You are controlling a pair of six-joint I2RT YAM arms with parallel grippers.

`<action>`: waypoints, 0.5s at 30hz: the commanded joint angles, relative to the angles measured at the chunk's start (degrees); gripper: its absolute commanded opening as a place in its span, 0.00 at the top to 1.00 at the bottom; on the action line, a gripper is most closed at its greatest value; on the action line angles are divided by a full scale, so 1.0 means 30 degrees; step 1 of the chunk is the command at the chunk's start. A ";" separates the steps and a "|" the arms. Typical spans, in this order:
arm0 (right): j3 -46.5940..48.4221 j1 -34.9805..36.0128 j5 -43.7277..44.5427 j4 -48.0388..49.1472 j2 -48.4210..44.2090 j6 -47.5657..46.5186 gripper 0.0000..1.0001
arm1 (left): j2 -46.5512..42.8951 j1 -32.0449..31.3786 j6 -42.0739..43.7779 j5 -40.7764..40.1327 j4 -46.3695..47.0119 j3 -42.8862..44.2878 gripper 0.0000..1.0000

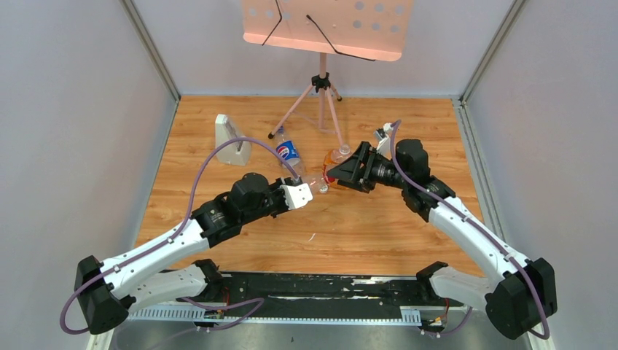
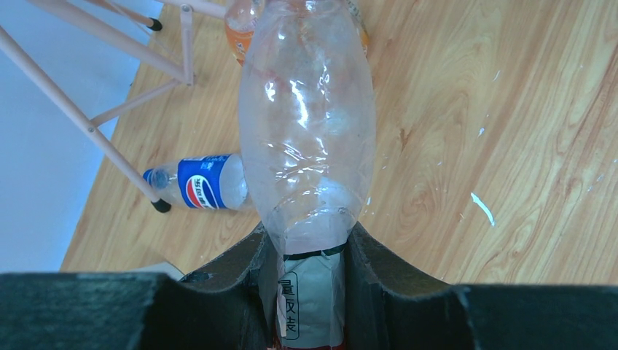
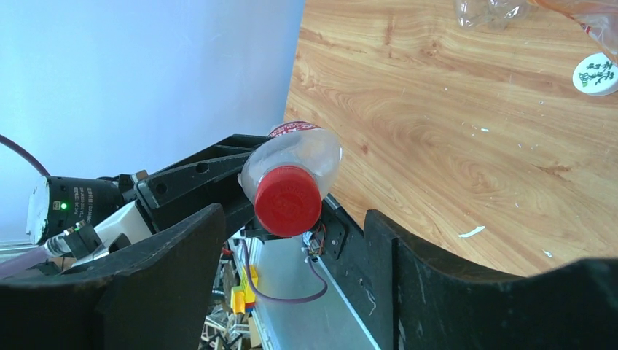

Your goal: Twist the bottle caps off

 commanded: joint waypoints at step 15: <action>0.0848 0.0005 -0.1516 0.1652 0.1212 0.0766 0.76 | -0.0160 -0.0146 0.0249 0.0527 0.0458 0.0025 1.00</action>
